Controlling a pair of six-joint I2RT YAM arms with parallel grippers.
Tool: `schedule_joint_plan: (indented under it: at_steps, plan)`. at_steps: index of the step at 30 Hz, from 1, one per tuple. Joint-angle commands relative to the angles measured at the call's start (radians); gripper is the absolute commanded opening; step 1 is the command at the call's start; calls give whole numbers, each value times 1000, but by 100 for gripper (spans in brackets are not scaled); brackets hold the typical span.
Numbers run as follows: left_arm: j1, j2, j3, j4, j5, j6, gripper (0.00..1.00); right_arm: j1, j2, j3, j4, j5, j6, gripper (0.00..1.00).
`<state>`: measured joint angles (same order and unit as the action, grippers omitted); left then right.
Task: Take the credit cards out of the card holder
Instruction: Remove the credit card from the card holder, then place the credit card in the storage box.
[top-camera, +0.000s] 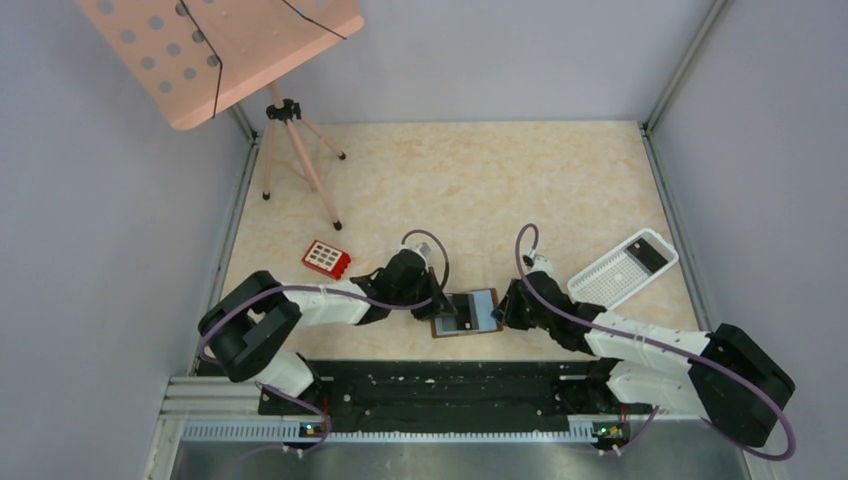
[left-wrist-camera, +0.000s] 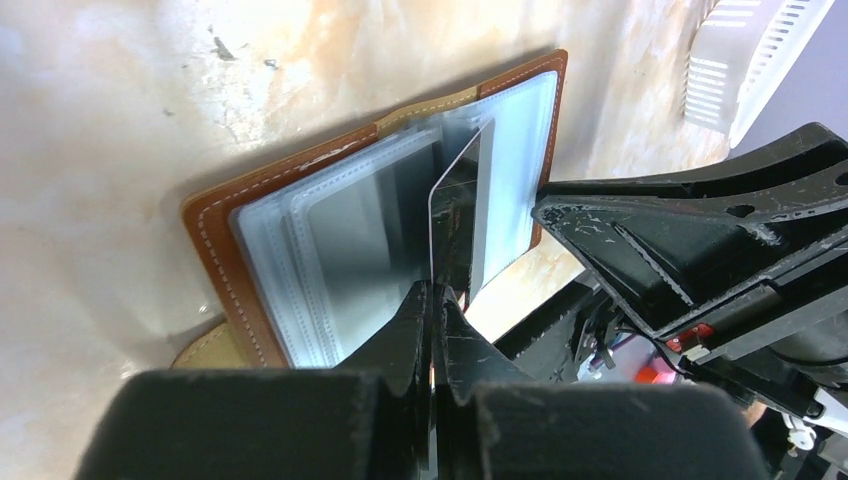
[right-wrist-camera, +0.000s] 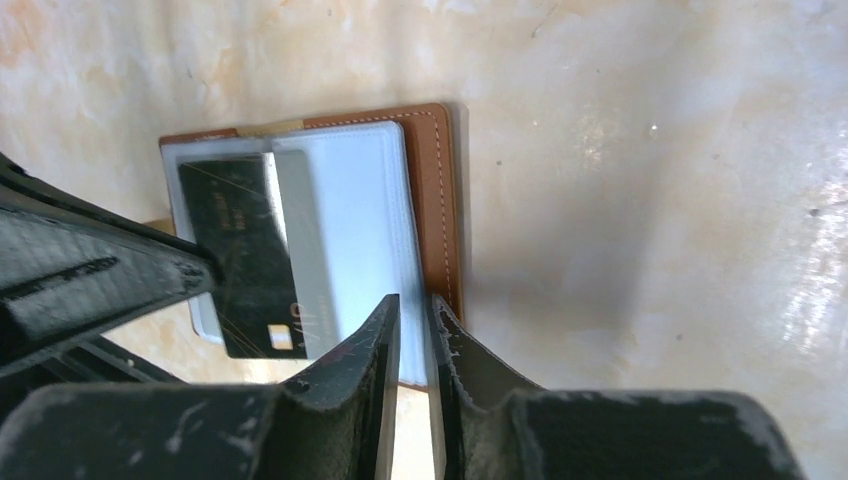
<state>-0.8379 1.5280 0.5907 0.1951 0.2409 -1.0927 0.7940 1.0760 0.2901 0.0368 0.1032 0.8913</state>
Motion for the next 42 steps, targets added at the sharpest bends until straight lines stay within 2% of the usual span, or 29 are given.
schedule_joint_plan:
  at_steps: [1, 4, 9, 13, 21, 28, 34, 36, 42]
  plan:
    - [12, -71, -18, -60, -41, 53, 0, -18, -53, 62, -89, -14, -82, 17]
    - [15, -105, -31, -66, -49, 66, 0, -28, -99, 90, -110, -44, -112, 19]
    - [19, -148, -54, -33, -19, 91, 0, -41, -155, 111, -46, -175, -198, 26]
    - [25, -194, -57, -70, -11, 146, 0, -64, -184, 179, -131, -192, -289, 29]
    - [28, -316, -57, -155, -28, 266, 0, -115, -249, 242, -213, -261, -348, 34]
    - [28, -389, -61, -125, 153, 393, 0, -117, -213, 323, -269, -349, -466, 40]
    - [28, -433, -52, -130, 308, 484, 0, -124, -122, 384, -274, -587, -583, 41]
    - [28, -439, -46, -129, 356, 498, 0, -124, -91, 396, -273, -652, -607, 45]
    - [28, -464, -59, -101, 397, 489, 0, -124, -62, 391, -189, -752, -603, 49]
